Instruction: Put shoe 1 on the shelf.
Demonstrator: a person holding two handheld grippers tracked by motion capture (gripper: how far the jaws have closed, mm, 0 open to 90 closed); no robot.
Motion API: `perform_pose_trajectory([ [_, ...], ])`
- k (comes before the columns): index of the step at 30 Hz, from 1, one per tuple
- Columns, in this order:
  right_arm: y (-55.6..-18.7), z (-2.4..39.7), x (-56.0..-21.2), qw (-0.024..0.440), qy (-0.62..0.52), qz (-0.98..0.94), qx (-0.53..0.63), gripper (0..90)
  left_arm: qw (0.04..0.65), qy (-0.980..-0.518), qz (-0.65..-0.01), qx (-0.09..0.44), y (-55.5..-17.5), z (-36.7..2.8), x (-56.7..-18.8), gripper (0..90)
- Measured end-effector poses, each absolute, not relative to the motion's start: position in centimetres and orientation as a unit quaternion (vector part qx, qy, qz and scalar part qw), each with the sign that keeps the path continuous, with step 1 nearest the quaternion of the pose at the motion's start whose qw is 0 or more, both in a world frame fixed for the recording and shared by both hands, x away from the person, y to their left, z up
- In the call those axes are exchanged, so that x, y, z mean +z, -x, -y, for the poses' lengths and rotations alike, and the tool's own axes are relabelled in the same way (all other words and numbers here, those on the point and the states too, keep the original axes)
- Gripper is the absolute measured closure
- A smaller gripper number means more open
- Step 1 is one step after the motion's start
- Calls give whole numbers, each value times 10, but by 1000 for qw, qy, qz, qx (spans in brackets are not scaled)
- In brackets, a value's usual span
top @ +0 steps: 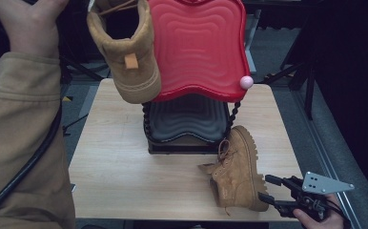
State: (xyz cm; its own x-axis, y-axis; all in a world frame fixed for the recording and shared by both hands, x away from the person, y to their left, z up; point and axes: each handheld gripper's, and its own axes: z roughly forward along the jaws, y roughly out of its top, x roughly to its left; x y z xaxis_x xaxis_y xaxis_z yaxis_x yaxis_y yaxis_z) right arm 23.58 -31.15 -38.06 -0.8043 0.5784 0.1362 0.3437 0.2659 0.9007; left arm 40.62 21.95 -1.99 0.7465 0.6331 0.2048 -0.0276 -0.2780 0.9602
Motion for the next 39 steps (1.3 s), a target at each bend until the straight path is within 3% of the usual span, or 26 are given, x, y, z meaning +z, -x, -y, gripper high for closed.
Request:
perform_pose_trajectory([
  [15,-228,319,-383,112,-310,-781,531,366,573,-751,-183,272,-448,-176,-14,824],
  [29,-218,316,-383,108,-309,-783,530,363,579,-755,-161,263,-474,-154,-7,824],
  [39,-218,314,-386,101,-309,-786,526,363,570,-766,-156,252,-483,-148,-22,822],
])
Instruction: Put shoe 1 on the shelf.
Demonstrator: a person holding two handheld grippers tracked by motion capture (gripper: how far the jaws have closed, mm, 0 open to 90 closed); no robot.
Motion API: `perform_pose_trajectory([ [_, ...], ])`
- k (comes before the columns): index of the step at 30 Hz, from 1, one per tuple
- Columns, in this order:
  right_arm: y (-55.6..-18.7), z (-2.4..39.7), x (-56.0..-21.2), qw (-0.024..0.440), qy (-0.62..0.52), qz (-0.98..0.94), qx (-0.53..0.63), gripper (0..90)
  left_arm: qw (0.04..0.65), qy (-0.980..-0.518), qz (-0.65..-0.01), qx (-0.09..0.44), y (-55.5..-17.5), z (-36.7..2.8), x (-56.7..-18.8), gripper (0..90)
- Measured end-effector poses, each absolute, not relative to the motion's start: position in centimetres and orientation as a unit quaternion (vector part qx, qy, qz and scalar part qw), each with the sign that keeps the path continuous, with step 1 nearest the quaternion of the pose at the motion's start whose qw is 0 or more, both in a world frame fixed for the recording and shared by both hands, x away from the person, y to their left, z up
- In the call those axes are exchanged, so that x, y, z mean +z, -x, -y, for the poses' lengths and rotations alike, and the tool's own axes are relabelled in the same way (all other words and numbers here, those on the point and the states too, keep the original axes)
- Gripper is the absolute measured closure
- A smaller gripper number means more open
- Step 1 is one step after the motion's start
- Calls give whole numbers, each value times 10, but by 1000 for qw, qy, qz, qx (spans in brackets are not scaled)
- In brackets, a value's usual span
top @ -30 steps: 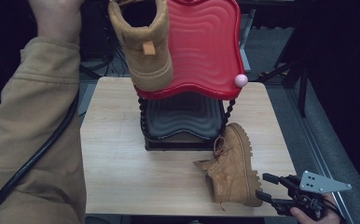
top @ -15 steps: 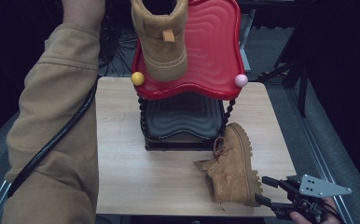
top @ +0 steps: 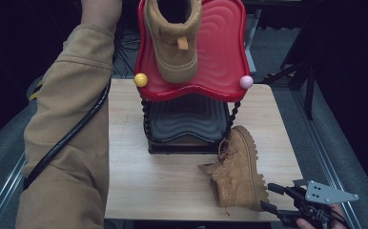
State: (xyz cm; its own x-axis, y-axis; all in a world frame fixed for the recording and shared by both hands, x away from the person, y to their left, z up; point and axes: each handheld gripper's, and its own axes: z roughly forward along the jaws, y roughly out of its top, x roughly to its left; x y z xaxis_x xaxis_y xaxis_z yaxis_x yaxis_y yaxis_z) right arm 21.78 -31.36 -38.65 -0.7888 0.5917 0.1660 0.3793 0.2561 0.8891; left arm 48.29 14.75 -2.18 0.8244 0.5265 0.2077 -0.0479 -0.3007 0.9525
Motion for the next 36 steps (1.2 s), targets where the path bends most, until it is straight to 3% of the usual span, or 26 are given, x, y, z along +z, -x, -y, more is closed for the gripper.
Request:
perform_pose_trajectory([
  [23,-221,305,-385,95,-294,-794,524,360,558,-778,-161,238,-475,-146,-36,800],
  [25,-221,304,-384,95,-294,-795,522,360,558,-779,-162,236,-474,-146,-35,775],
  [29,-221,305,-384,94,-293,-794,524,359,578,-766,-162,230,-470,-145,-31,595],
  [36,-224,302,-383,92,-286,-796,525,357,582,-762,-155,237,-450,-141,-15,445],
])
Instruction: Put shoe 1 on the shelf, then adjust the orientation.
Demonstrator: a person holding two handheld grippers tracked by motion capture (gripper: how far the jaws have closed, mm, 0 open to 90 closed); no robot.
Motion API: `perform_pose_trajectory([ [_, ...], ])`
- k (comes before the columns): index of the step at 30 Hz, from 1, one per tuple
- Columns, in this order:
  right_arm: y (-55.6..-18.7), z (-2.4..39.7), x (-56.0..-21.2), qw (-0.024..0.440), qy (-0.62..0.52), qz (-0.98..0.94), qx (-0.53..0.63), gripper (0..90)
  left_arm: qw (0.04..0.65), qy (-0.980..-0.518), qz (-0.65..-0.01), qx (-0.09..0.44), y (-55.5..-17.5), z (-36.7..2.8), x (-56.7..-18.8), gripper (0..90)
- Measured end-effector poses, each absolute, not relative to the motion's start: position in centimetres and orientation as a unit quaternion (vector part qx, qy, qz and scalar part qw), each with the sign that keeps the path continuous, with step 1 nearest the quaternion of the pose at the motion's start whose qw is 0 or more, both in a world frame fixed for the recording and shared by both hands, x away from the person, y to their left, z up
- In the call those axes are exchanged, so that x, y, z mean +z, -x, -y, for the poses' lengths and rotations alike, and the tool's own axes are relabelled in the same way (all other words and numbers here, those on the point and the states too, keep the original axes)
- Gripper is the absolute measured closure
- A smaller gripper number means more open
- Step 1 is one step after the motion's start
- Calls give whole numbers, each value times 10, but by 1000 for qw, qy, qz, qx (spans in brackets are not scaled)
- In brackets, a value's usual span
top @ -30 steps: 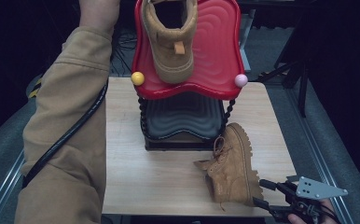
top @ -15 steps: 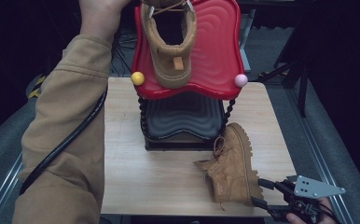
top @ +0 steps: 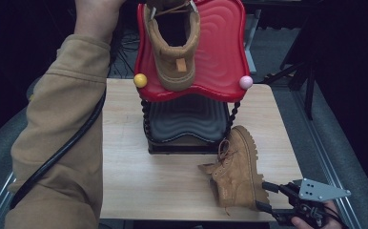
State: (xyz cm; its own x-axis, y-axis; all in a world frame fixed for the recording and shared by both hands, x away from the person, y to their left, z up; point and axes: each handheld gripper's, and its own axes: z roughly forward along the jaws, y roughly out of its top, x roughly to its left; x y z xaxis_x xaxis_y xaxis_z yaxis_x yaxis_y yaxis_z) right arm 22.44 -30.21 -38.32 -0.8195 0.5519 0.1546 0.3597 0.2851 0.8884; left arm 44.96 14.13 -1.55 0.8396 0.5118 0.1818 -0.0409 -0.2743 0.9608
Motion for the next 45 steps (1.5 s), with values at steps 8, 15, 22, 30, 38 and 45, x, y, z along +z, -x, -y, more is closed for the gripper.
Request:
perform_pose_trajectory([
  [8,-230,300,-387,91,-284,-801,519,348,576,-764,-157,245,-427,-136,-5,337],
  [15,-236,300,-390,87,-284,-803,518,348,579,-763,-146,246,-401,-126,-1,306],
  [22,-238,298,-391,84,-279,-804,517,348,584,-780,-98,203,-368,-103,-27,294],
  [30,-244,296,-394,84,-279,-805,517,341,580,-793,-94,163,-369,-95,-69,292],
  [38,-250,297,-398,77,-286,-804,515,341,602,-785,-79,126,-351,-98,-98,297],
  [45,-253,298,-400,75,-291,-800,520,339,611,-782,-81,94,-337,-98,-131,303],
])
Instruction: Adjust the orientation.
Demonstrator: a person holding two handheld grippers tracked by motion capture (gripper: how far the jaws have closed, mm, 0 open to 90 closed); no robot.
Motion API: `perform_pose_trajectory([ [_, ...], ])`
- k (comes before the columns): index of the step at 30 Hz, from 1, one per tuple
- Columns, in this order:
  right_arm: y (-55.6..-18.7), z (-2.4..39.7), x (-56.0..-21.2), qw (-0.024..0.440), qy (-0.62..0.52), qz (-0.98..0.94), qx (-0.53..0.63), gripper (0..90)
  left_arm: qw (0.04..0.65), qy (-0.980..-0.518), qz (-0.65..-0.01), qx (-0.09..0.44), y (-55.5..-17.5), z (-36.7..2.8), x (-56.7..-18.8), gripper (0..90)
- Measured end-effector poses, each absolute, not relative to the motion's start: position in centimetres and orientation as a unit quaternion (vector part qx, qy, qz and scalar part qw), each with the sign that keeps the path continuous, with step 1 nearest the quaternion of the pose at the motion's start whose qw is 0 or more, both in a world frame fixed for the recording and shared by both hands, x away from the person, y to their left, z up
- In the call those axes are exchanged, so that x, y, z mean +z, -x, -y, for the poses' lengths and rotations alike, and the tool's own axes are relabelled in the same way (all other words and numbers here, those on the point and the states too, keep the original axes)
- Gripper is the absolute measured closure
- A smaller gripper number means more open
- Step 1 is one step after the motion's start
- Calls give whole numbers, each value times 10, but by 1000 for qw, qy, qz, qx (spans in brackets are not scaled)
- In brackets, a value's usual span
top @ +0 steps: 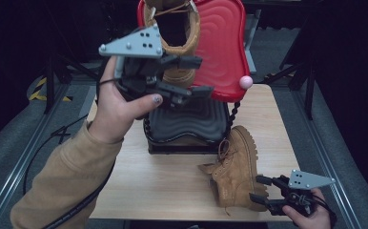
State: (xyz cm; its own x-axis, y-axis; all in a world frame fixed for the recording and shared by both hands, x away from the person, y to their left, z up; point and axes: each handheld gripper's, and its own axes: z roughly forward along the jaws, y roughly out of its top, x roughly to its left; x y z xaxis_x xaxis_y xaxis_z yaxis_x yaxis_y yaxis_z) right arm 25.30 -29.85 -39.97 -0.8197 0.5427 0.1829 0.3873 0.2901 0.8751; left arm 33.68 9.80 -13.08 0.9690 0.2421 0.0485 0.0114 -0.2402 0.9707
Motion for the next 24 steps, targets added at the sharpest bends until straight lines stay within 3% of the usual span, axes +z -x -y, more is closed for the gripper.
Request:
perform_pose_trajectory([
  [5,-269,304,-398,90,-303,-795,517,311,606,-784,-86,100,-327,-96,-159,306],
  [8,-275,304,-398,138,-323,-789,504,402,602,-786,-92,104,-322,-95,-185,309],
  [11,-280,306,-398,143,-324,-793,495,558,600,-787,-94,103,-321,-96,-211,327],
  [15,-287,313,-397,154,-350,-784,489,668,581,-797,-116,118,-317,-96,-249,329],
  [19,-294,317,-399,159,-341,-781,499,696,572,-804,-128,99,-322,-97,-277,330],
  [24,-298,318,-399,150,-348,-778,501,702,568,-805,-143,88,-329,-99,-287,335],
])
